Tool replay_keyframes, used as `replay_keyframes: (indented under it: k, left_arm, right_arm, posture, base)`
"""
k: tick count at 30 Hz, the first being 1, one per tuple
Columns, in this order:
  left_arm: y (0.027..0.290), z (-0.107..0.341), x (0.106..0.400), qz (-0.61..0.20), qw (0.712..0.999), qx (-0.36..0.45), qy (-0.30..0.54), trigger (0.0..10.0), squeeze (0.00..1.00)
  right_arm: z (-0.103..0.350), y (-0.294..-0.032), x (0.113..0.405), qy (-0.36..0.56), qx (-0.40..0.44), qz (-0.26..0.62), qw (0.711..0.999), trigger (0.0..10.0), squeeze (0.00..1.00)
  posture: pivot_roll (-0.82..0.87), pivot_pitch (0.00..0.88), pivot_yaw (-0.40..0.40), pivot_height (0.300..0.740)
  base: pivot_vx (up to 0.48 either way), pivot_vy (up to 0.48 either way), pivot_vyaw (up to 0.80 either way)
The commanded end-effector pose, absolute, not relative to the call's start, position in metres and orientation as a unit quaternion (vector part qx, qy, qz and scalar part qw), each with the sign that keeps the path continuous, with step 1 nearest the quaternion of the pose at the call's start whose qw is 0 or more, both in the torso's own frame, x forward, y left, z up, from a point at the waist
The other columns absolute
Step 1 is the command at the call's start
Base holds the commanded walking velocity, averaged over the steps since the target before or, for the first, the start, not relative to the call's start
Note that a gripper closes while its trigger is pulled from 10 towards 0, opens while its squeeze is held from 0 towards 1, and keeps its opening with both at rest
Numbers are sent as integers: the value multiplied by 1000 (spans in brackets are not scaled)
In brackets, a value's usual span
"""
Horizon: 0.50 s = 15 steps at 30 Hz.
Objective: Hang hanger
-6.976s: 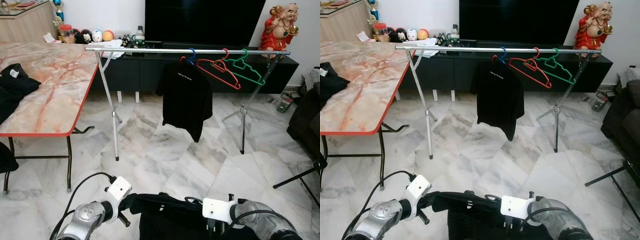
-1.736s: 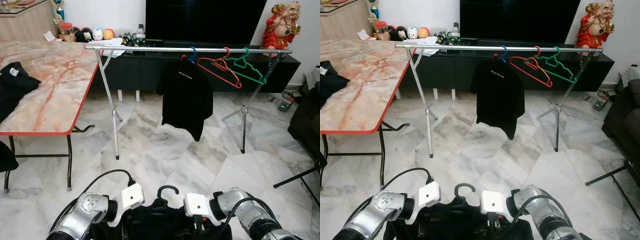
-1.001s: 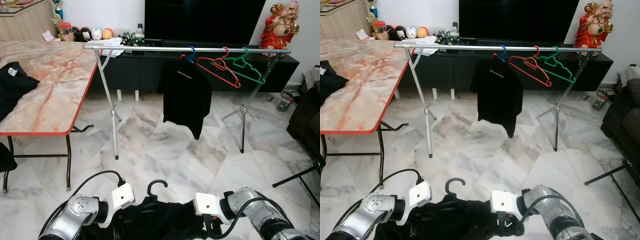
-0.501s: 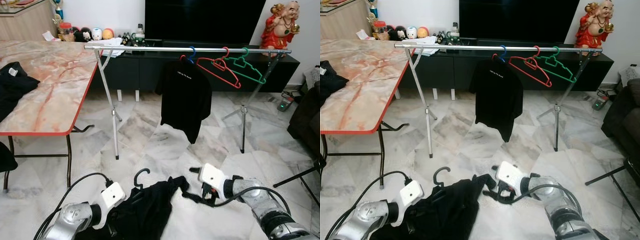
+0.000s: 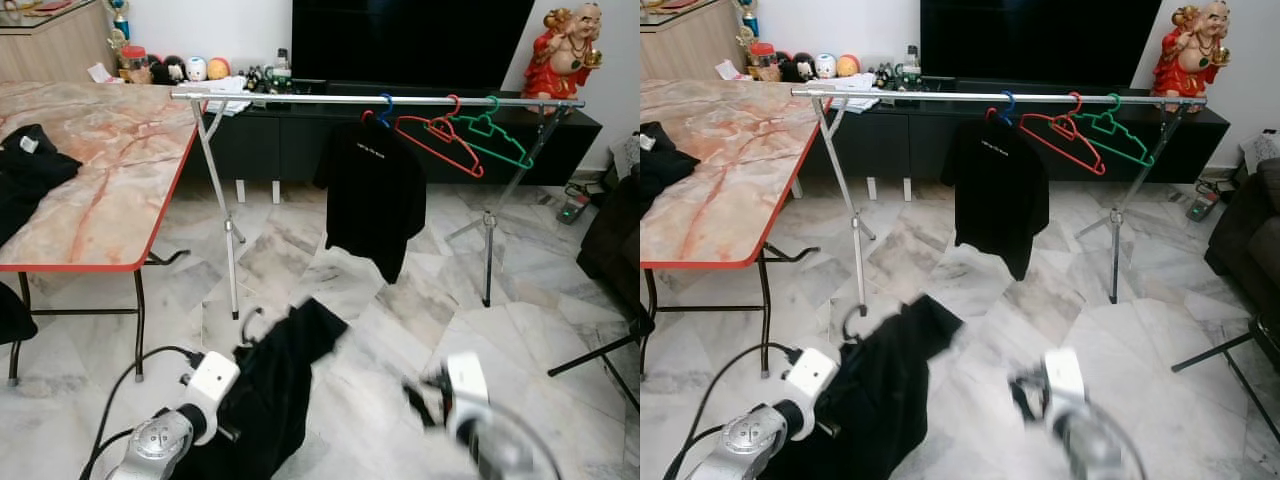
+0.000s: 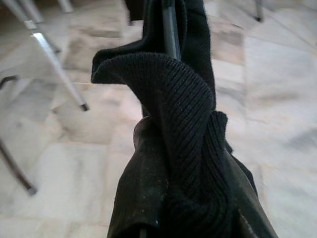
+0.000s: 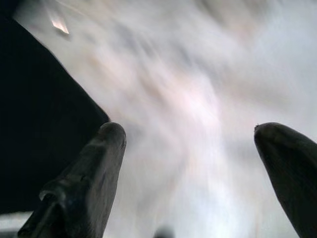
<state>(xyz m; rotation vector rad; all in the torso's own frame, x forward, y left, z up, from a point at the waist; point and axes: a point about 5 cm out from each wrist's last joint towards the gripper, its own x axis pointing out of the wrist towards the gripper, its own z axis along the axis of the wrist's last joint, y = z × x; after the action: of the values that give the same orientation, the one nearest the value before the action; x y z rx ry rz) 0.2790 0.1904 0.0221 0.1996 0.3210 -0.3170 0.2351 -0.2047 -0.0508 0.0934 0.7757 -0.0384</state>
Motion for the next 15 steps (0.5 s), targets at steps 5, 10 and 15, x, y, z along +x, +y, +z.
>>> replay_keyframes:
  k: [5,10,15]
  left_arm:
    - [203,25,272,-106,983,69,137,10000,0]
    - [209,23,265,-79,985,52,142,10000,0]
    - [212,20,261,-73,985,50,145,10000,0]
  right_arm:
    - [-72,-206,201,418,122,-120,892,10000,0]
    - [-80,-205,186,431,130,-137,883,10000,0]
    - [-82,-205,182,428,147,-161,877,10000,0]
  posture:
    - [79,8,-16,740]
    - [98,0,-19,740]
    - [78,0,4,740]
  base:
    - [0,0,0]
    - [0,0,0]
    - [287,0,0]
